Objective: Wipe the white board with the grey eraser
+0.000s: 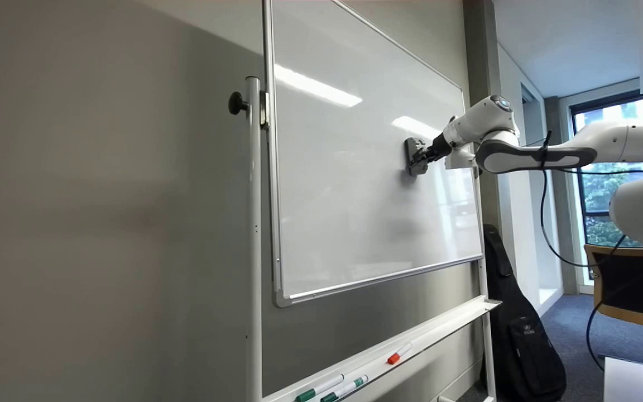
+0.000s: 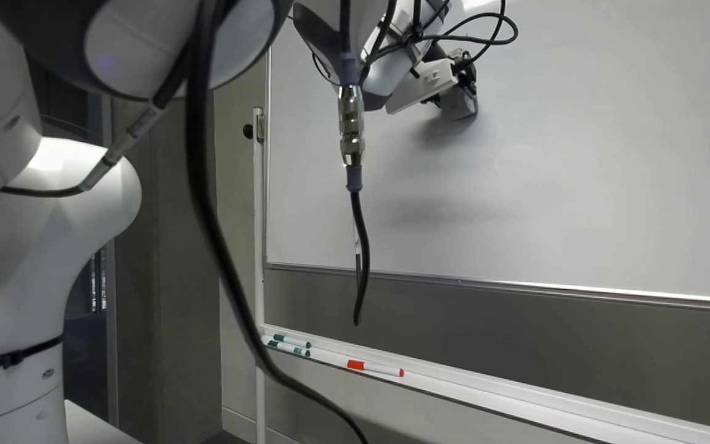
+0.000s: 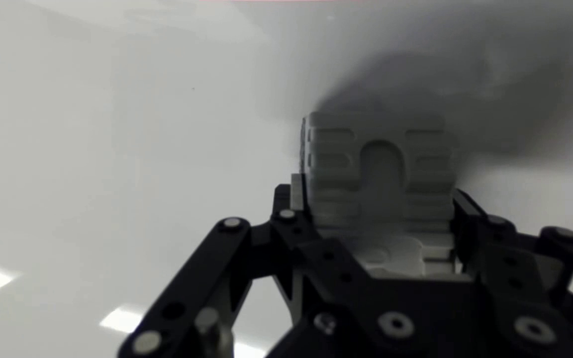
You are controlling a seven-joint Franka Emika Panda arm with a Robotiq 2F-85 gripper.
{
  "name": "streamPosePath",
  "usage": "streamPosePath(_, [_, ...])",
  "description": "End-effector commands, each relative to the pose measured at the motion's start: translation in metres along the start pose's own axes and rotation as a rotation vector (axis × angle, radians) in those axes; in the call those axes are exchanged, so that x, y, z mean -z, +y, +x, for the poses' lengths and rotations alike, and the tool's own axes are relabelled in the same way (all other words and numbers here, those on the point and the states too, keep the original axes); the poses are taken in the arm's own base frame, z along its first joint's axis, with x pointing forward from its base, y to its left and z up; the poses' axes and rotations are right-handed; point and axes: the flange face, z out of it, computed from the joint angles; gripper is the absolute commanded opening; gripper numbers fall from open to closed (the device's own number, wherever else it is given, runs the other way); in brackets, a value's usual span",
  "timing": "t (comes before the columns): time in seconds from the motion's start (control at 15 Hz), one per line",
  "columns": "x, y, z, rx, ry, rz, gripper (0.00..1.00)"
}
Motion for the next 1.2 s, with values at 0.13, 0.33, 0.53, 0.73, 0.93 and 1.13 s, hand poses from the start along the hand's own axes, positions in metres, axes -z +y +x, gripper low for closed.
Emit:
streamPosePath(0.13, [-0.003,-0.017,0.072,0.004,0.089,0.025,0.38])
streamPosePath(0.33, [-0.005,-0.01,0.096,0.011,0.13,0.007,0.38])
streamPosePath(0.53, [-0.01,-0.003,0.112,0.018,0.194,-0.023,0.38])
streamPosePath(0.73, [-0.006,0.003,0.136,0.027,0.274,-0.027,0.38])
streamPosePath(0.93, [-0.002,0.009,0.154,0.021,0.339,-0.014,0.38])
streamPosePath(1.13, [-0.008,0.015,0.153,0.01,0.353,-0.003,0.38])
